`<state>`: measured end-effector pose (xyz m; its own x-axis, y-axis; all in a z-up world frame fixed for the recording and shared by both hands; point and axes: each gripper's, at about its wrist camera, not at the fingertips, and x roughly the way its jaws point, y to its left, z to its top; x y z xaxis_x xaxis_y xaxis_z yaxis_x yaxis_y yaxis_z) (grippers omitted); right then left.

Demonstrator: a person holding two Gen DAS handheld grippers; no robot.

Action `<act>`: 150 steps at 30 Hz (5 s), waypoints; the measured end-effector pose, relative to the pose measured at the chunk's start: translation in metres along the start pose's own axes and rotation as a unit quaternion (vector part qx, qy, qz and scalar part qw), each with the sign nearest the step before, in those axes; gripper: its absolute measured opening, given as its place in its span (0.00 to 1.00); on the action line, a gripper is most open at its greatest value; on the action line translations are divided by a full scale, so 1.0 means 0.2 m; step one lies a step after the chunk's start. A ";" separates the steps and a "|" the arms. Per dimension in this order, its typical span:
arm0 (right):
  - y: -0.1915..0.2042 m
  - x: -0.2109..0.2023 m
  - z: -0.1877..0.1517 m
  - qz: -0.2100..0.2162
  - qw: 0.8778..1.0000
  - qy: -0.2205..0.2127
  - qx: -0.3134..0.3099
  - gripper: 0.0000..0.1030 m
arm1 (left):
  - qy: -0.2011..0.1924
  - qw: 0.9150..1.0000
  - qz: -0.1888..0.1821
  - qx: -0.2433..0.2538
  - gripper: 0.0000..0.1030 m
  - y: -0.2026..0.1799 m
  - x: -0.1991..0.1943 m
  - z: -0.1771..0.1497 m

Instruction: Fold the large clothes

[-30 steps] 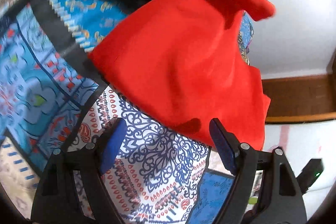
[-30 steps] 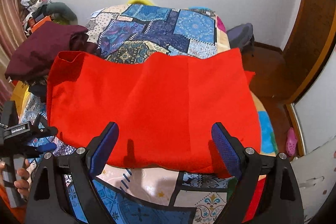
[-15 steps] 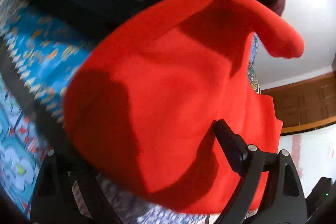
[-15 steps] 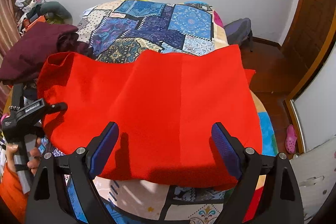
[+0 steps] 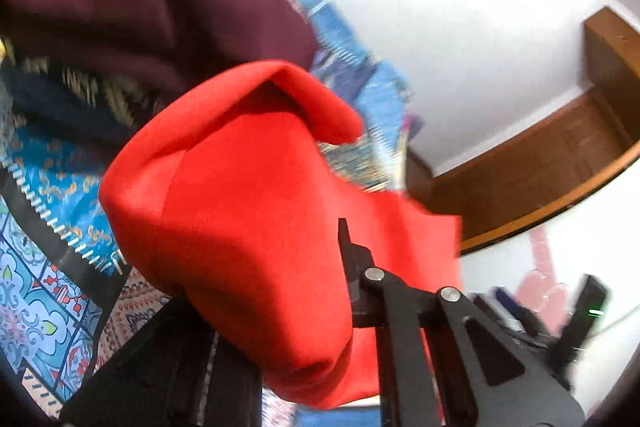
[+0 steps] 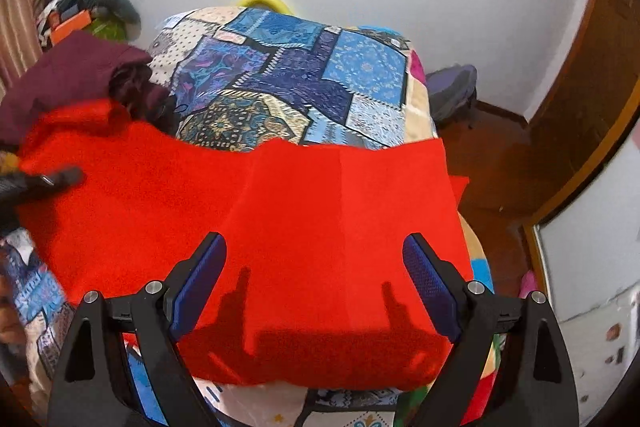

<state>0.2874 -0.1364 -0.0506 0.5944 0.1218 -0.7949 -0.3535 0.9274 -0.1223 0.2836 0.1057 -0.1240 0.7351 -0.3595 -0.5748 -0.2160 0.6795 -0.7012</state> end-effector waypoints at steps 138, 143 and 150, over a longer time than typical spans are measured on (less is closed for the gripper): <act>-0.37 0.40 -0.15 0.313 0.890 0.226 0.240 0.20 | 0.182 0.981 0.025 0.058 0.39 0.02 0.39 -0.10; -0.29 0.26 -0.05 0.302 0.907 0.200 0.213 0.18 | 0.154 0.980 0.019 0.122 0.33 -0.17 0.20 -0.02; -0.16 -0.04 0.22 0.322 0.921 0.120 0.184 0.18 | 0.074 0.983 -0.019 0.167 0.32 -0.32 -0.24 0.24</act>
<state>0.3261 -0.1512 -0.0139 0.1542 0.6481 -0.7458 -0.2812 0.7524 0.5957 0.2927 0.1112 -0.0314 0.6323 -0.4599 -0.6235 0.0505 0.8275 -0.5592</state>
